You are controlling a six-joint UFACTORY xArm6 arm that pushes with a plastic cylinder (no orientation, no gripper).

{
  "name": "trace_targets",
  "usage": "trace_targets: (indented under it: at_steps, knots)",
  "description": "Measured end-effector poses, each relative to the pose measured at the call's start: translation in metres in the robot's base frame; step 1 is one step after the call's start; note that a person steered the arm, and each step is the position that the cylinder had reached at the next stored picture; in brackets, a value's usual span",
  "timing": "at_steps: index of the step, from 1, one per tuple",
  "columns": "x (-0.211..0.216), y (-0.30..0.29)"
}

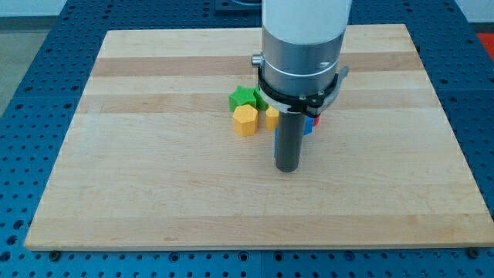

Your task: Push the blue cube to the yellow heart

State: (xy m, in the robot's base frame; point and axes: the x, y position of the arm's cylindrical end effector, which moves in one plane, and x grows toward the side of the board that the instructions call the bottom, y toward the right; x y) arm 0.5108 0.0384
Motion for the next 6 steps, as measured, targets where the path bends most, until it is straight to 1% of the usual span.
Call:
trace_targets:
  at_steps: [2, 6]
  knots:
    - [-0.011, -0.002]
    - [-0.012, -0.027]
